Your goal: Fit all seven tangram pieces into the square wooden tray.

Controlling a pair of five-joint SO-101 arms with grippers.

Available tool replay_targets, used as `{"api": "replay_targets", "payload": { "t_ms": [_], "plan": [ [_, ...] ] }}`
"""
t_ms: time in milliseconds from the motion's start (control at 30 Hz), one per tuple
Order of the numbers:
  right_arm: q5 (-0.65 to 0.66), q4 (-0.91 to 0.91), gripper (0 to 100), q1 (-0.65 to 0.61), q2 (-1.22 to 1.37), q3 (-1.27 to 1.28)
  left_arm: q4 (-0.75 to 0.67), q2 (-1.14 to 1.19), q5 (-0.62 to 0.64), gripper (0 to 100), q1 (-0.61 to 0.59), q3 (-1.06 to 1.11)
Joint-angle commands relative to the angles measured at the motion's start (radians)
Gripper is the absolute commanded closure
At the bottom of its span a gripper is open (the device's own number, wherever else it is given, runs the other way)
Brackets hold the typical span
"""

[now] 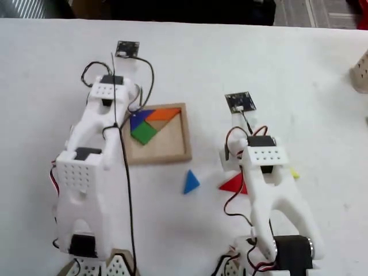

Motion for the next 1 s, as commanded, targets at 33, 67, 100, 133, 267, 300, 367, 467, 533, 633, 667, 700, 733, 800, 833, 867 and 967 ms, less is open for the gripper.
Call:
{"api": "replay_targets", "payload": {
  "t_ms": [33,67,100,133,267,300,367,467,533,633,667,700,733,800,833,867,967],
  "plan": [
    [0.012,-0.015,98.1,-0.001,-0.041,-0.008,0.064,-0.051,-0.011,98,0.05,-0.008],
    [0.012,-0.015,98.1,-0.001,-0.041,-0.008,0.061,-0.064,-0.011,98,0.059,0.011],
    [0.012,-0.015,98.1,-0.001,-0.041,-0.008,0.057,-0.087,-0.011,98,0.065,0.038],
    [0.012,-0.015,98.1,-0.001,-0.041,-0.008,0.035,-0.114,-0.012,98,0.071,0.074],
    [0.012,-0.015,98.1,-0.001,-0.041,-0.008,-0.155,-0.282,-0.012,98,0.105,0.33],
    [0.012,-0.015,98.1,-0.001,-0.041,-0.008,-0.213,-0.332,-0.012,98,0.113,0.4],
    [0.012,-0.015,98.1,-0.001,-0.041,-0.008,-0.327,-0.433,-0.012,98,0.127,0.542],
    [0.012,-0.015,98.1,-0.001,-0.041,-0.008,-0.462,-0.562,-0.011,98,0.137,0.709],
    [0.012,-0.015,98.1,-0.001,-0.041,-0.008,-0.519,-0.639,-0.005,98,0.137,0.79],
    [0.012,-0.015,98.1,0.004,-0.048,-0.008,-0.539,-0.753,-0.003,98,0.119,0.899],
    [0.012,-0.015,98.1,0.013,-0.048,-0.008,-0.539,-0.796,-0.003,98,0.108,0.939],
    [0.012,-0.015,98.1,0.024,-0.05,-0.008,-0.542,-0.84,-0.003,98,0.096,0.982],
    [0.012,-0.015,98.1,0.031,-0.05,-0.011,-0.543,-0.883,-0.003,98,0.079,1.026],
    [0.012,-0.015,98.1,0.042,-0.05,-0.011,-0.543,-0.969,-0.003,98,0.041,1.109],
    [0.012,-0.012,98.1,0.044,-0.05,-0.011,-0.543,-1.012,-0.003,98,0.022,1.151],
    [0.012,-0.01,98.1,0.041,-0.05,-0.011,-0.543,-1.052,-0.003,98,0.001,1.192],
    [0.012,-0.002,98.1,0.031,-0.05,-0.011,-0.543,-1.152,-0.005,98,-0.062,1.307]
  ]
}}
